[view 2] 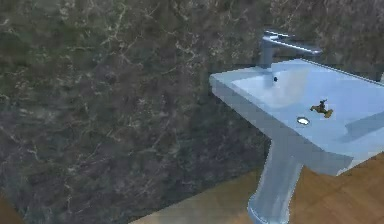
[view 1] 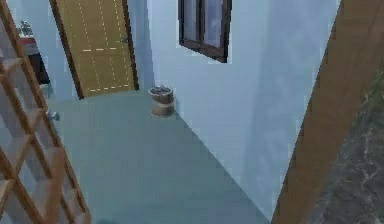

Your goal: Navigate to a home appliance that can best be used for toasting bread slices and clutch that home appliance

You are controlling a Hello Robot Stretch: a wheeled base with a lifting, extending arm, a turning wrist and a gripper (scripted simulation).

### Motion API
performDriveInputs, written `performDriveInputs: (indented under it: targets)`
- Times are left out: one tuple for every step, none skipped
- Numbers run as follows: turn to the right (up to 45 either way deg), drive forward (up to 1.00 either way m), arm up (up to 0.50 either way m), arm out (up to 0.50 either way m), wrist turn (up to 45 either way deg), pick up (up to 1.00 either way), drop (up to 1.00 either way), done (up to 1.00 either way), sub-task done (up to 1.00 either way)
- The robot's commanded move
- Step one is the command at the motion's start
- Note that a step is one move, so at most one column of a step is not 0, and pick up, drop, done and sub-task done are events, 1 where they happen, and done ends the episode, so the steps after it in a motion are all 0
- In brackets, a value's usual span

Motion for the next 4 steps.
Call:
performDriveInputs:
  targets:
    - [-9.0,0.0,0.0,0.0,0.0,0.0,0.0,0.0,0.0]
    - [-3.0,0.0,0.0,0.0,0.0,0.0,0.0,0.0,0.0]
    - [0.0,0.15,0.0,0.0,0.0,0.0,0.0,0.0,0.0]
    - [0.0,1.0,0.0,0.0,0.0,0.0,0.0,0.0,0.0]
